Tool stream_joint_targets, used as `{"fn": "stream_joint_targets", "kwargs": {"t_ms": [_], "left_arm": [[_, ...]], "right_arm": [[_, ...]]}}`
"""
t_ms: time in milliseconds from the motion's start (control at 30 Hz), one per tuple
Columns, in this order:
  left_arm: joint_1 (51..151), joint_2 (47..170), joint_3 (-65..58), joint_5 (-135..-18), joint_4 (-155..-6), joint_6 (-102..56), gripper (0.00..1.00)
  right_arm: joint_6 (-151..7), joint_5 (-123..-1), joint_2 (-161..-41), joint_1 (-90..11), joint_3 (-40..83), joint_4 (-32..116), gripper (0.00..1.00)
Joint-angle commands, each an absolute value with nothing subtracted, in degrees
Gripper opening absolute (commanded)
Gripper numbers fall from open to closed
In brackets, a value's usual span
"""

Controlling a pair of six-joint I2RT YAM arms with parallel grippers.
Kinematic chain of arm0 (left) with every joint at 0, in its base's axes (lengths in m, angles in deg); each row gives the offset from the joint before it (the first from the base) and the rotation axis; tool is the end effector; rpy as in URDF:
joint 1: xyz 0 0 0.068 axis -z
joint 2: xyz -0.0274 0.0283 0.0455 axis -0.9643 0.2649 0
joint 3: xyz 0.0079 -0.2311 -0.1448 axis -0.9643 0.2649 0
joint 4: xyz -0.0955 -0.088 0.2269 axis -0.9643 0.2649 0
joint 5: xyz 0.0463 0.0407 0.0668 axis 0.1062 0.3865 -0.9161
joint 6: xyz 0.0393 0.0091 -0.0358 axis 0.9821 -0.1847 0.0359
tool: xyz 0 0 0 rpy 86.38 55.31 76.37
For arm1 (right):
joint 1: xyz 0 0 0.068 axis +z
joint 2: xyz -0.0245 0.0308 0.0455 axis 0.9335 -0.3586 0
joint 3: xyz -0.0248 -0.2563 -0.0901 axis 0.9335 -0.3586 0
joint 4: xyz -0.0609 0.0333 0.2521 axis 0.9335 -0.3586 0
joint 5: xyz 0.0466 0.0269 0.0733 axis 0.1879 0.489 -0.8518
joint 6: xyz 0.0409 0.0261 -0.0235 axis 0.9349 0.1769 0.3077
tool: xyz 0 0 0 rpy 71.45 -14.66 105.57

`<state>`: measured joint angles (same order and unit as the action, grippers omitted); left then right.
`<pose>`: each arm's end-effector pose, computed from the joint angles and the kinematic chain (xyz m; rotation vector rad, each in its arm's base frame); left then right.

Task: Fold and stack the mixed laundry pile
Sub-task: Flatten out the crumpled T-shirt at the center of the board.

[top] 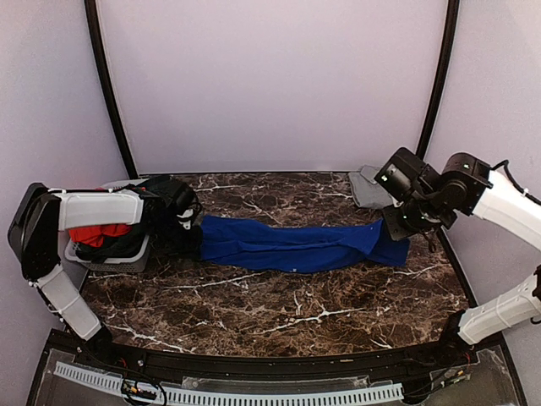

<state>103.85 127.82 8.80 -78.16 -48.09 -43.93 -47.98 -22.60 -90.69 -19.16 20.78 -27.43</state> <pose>0.2802 -0.1614 0.1884 -0.0520 2.7891 -0.4600 0.1533 0.1529 0.3454 -0.2567 2.4581 -0.1849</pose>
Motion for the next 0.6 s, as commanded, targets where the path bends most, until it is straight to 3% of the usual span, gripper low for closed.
{"fn": "stream_joint_targets", "kwargs": {"t_ms": [0,367,567], "left_arm": [[105.42,115.91,3.4,-74.47,-46.2,-39.82,0.0],[106.44,97.94,-1.85,-60.94,-49.2,-36.21,0.0],[106.45,98.91,-7.26,-61.24,-48.36,-36.93,0.0]], "right_arm": [[-45.75,-16.09,-85.75,-19.71,25.75,-30.94,0.0],[-51.03,-12.59,-76.3,-19.68,35.86,-29.08,0.0],[-60.8,-1.38,-77.51,-19.8,40.46,-22.83,0.0]]}}
